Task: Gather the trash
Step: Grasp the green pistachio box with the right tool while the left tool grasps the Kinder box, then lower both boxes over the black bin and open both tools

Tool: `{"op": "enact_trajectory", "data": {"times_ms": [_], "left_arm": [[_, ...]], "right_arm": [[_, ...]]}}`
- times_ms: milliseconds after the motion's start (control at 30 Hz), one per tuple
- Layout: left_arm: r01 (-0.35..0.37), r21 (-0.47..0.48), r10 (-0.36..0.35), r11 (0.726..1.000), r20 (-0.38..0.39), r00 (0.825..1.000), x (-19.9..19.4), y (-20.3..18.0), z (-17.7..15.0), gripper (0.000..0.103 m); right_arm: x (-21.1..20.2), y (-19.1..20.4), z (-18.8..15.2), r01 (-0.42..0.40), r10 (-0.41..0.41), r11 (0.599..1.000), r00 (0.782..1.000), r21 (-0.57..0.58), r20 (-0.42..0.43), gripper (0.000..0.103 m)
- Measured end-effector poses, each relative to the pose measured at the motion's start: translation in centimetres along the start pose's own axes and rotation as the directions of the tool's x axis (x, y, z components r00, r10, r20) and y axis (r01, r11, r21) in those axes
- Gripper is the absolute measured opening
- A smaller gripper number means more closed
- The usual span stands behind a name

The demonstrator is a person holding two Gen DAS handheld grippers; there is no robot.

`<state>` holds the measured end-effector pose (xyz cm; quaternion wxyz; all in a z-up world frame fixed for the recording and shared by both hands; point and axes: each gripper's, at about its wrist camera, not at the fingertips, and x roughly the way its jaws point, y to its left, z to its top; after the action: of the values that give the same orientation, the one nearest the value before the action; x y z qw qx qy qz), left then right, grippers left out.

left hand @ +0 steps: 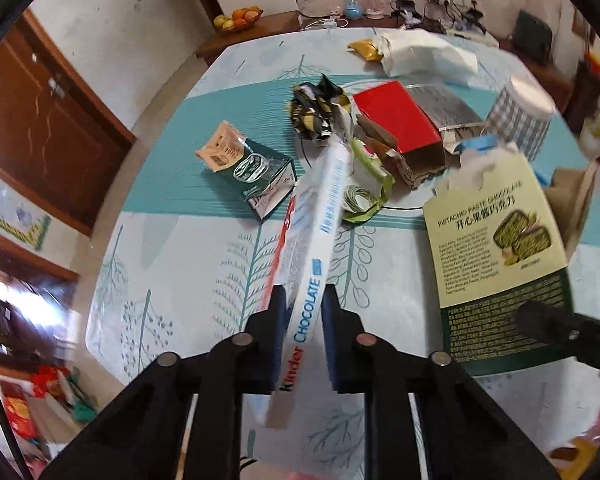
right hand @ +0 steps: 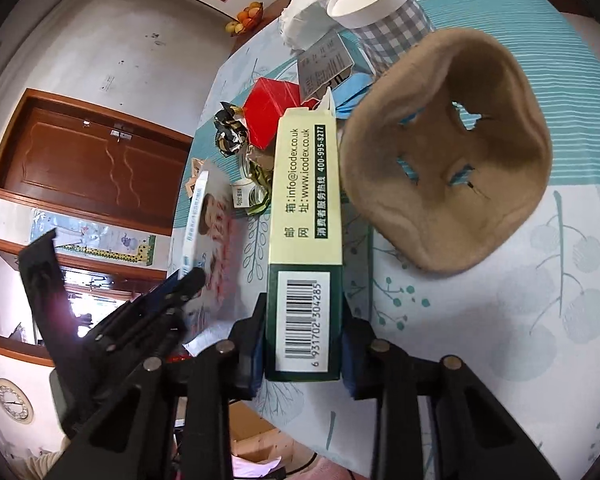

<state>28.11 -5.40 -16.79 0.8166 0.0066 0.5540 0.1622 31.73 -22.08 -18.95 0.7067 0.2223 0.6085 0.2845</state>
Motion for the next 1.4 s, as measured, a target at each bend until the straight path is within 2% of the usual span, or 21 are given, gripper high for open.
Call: {"op": "enact_trajectory", "data": {"times_ms": [167, 333, 633, 900, 1233, 1400], "left_arm": [[0.095, -0.071, -0.097, 0.993, -0.031, 0.995, -1.0, 2.7, -1.1, 0.01], [0.196, -0.119, -0.201, 0.973, -0.039, 0.979, -2.7, 5.2, -3.1, 0.01], [0.348, -0.001, -0.348, 0.938, 0.007, 0.938, -8.2, 9.0, -7.7, 0.01], [0.417, 0.129, -0.421, 0.9, 0.004, 0.907, -11.6, 12.5, -13.5, 0.01], [0.501, 0.21, -0.491, 0.839, -0.104, 0.865, -12.9, 13.2, -20.6, 0.01], [0.527, 0.197, -0.497, 0.827, -0.182, 0.848, -11.3, 12.2, -23.9, 0.01]], "right_arm": [[-0.6, 1.2, -1.3, 0.031, -0.031, 0.999, 0.999, -0.018, 0.022, 0.029], [-2.4, 3.4, -4.2, 0.062, -0.06, 0.998, 0.996, -0.026, 0.071, 0.029], [-4.4, 9.2, -12.2, 0.121, -0.121, 0.993, 0.975, 0.012, 0.186, 0.029], [-3.5, 13.8, -21.7, 0.16, -0.167, 0.986, 0.953, 0.048, 0.251, 0.029], [-2.5, 14.5, -29.1, 0.222, -0.231, 0.973, 0.958, 0.067, 0.173, 0.029], [-1.6, 12.5, -31.6, 0.247, -0.255, 0.965, 0.962, 0.092, 0.1, 0.029]]}}
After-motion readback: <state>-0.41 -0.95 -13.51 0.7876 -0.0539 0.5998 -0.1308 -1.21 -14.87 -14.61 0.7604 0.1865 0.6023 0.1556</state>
